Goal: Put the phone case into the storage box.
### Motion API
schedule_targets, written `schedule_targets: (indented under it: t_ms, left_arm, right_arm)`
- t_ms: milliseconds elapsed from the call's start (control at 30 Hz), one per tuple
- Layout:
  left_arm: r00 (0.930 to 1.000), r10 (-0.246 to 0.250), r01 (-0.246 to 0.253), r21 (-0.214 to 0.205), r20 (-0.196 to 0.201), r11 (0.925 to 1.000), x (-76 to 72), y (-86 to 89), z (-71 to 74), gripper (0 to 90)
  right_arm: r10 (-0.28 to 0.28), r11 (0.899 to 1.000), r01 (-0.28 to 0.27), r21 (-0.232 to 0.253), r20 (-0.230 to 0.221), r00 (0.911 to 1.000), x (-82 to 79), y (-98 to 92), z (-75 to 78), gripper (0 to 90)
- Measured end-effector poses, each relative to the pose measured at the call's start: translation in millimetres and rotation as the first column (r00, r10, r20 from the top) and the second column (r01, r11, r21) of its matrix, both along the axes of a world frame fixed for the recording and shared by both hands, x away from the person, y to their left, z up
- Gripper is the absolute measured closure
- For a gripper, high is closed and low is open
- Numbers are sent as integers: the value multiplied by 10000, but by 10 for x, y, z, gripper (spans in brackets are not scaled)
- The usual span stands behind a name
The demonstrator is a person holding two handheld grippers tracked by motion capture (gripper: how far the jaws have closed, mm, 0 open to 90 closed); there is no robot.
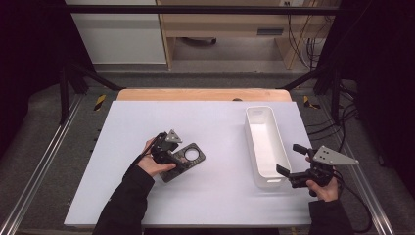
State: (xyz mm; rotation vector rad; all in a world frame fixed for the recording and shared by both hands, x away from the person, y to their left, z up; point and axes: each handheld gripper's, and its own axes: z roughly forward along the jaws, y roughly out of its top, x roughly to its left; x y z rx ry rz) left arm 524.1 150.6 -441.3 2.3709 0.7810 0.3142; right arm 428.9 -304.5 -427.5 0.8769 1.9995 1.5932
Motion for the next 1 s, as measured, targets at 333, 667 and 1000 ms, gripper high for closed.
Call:
schedule_targets:
  t_ms: [333, 667, 1000]
  left_arm:
    - [9998, -37, 42, 278, -175, 9996, 43, -46, -85, 0]
    - [9989, -49, 74, 547, -459, 9985, 106, -73, -189, 0]
    - [9972, -69, 132, 835, -746, 9964, 126, -71, -237, 0]
  right_arm:
    - [27, 10000, -27, -27, 15, 10000, -4, 2, 3, 4]
    - [44, 10000, -44, -37, -33, 10000, -2, 8, -1, 4]
    - [36, 10000, -36, -25, -20, 10000, -2, 2, 0, 4]
